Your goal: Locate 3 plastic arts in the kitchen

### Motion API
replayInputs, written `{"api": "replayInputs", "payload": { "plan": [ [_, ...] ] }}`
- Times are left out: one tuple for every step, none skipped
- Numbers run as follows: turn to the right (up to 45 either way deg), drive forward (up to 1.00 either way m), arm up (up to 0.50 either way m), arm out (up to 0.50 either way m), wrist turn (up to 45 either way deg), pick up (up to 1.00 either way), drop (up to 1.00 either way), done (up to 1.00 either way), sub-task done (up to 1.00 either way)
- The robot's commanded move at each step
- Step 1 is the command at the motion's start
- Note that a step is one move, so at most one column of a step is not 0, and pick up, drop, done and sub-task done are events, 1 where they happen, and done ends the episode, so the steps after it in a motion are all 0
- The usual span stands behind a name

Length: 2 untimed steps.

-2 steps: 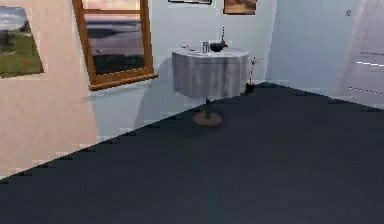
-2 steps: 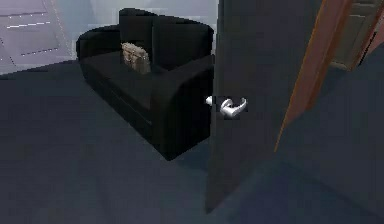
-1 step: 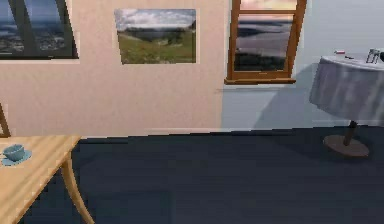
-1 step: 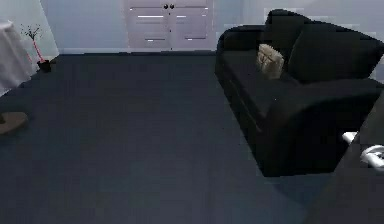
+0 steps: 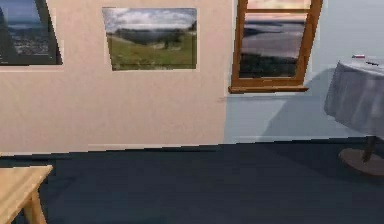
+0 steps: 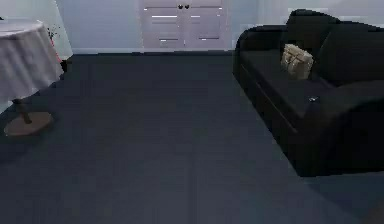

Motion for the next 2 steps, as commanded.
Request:
{"api": "replayInputs", "payload": {
  "plan": [
    [-45.0,0.0,0.0,0.0,0.0,0.0,0.0,0.0,0.0],
    [-33.0,0.0,0.0,0.0,0.0,0.0,0.0,0.0,0.0]
  ]
}}
